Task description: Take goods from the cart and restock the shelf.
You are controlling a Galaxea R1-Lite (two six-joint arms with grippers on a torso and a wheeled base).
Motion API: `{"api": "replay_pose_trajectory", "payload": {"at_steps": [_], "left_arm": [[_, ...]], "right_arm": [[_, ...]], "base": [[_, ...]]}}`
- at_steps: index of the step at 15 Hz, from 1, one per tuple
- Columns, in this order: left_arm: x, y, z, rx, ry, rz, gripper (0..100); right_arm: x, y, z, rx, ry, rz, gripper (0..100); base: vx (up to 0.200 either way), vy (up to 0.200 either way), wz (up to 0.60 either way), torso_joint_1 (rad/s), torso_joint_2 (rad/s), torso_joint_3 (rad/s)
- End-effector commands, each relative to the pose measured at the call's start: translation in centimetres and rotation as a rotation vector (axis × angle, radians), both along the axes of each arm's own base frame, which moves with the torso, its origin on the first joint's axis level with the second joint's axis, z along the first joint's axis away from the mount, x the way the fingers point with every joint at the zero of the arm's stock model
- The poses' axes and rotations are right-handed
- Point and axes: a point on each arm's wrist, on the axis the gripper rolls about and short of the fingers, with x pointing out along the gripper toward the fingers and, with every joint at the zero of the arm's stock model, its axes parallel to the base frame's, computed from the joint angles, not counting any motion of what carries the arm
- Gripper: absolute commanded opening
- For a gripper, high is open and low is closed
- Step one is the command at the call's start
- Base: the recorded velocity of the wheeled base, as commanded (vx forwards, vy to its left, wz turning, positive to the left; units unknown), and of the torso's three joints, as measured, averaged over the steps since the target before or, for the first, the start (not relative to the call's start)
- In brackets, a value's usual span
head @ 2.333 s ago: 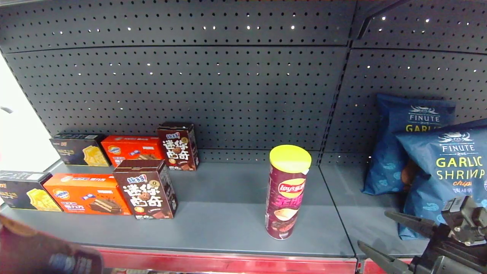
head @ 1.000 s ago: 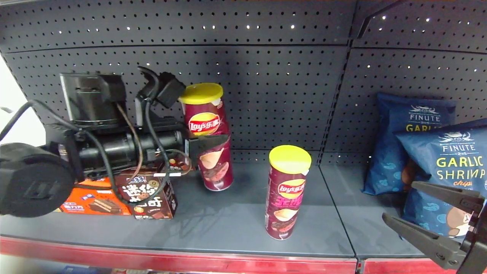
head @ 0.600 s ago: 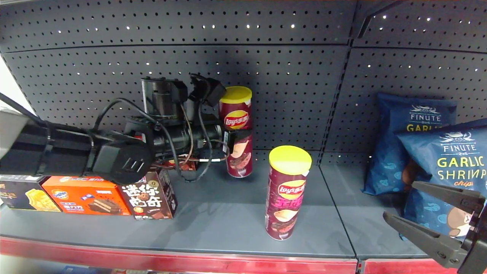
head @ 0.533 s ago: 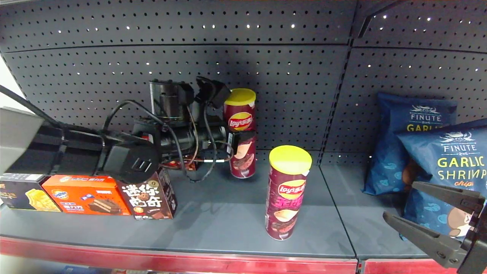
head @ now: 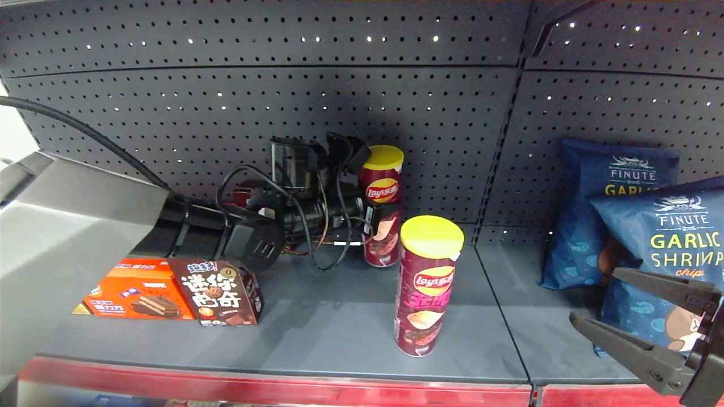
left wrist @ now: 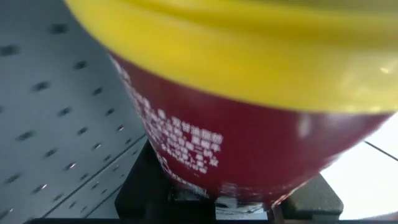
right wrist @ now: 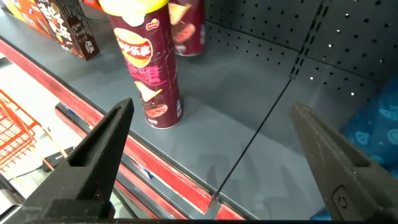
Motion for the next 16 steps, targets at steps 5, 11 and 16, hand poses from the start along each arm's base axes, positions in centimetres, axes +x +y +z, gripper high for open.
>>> {"api": "replay_pose_trajectory", "payload": {"at_steps": [5,11,16], "left_arm": [[1.6,-1.6,-2.1,0.008,0.012,-0.017,0],[1.9,-1.8,-3.3,0.023,0.031,-0.019,0],[1.9,-2.0,-3.1,0.018,0.023,-0.025,100]], "right_arm": [[0.3,0.2,0.1,-0.003,0.005,0.007,100],[0.3,0.2,0.0,-0.005,0.009,0.015,100],[0.2,0.2,-0.3,-0.009,0.015,0.019,100]], "base": [[0.000,0.000,0.00,0.000,0.00,0.000],[0.000,0.000,0.00,0.000,0.00,0.000],[0.000,0.000,0.00,0.000,0.00,0.000]]}}
